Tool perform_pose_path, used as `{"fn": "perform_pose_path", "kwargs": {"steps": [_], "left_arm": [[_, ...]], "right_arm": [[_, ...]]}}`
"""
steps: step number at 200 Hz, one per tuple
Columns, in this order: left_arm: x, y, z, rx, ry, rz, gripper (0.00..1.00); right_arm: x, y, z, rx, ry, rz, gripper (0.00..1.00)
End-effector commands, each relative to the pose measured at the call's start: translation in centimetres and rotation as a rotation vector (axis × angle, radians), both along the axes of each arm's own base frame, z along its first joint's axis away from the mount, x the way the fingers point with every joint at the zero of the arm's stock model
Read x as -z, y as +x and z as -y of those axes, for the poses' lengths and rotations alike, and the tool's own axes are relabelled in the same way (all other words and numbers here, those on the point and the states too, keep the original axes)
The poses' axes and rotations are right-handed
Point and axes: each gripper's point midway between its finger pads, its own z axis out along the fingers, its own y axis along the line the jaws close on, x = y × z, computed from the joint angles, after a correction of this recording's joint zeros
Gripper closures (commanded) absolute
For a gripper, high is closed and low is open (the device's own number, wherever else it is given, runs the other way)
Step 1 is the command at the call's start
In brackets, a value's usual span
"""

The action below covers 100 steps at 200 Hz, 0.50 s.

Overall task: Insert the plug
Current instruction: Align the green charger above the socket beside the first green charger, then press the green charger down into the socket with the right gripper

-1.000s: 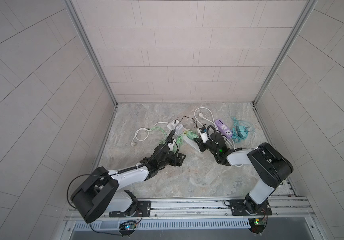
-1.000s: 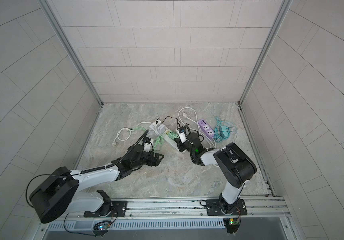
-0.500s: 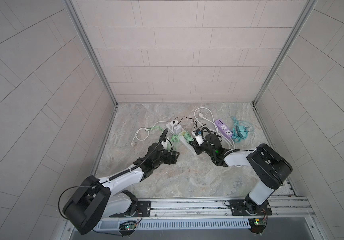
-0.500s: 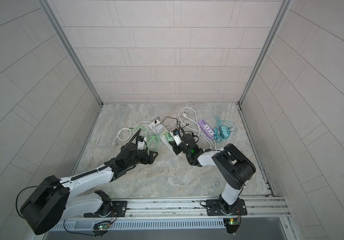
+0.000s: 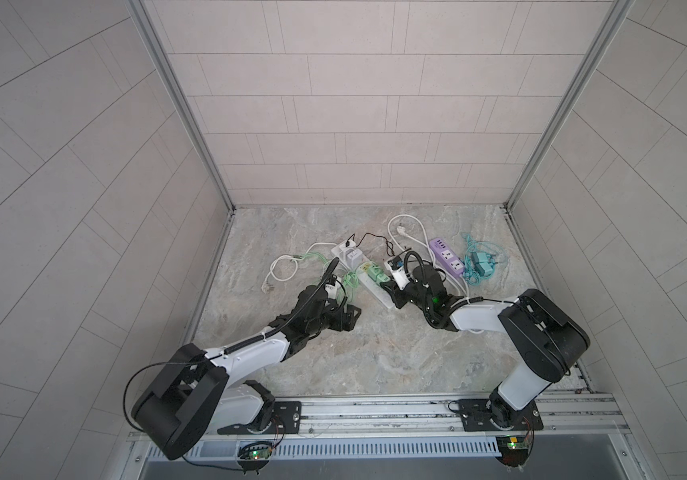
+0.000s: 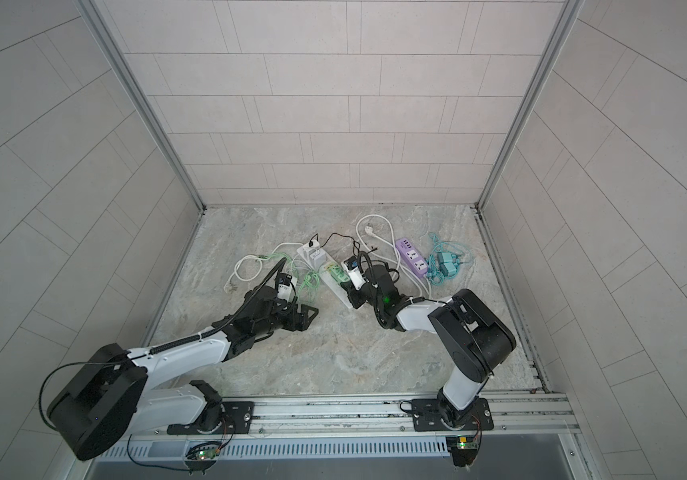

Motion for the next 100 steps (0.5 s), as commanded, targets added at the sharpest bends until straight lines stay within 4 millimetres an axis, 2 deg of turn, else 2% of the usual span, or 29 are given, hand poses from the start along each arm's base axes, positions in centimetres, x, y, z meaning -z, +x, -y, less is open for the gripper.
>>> {"fn": "perform_pose_path", "kwargs": {"steps": [1, 61, 100], "left_arm": [[-0.3, 0.2, 0.3, 0.014, -0.023, 0.014, 0.12], [-0.5, 0.2, 0.3, 0.013, -0.021, 0.013, 0.12], [-0.5, 0.2, 0.4, 0.015, -0.022, 0.012, 0.12]], "right_arm": [[1.2, 0.4, 0.4, -0.004, -0.026, -0.023, 0.97], [1.6, 0.8, 0.1, -0.021, -0.024, -0.017, 0.97], [2.2, 0.3, 0.1, -0.024, -0.028, -0.032, 0.97]]}}
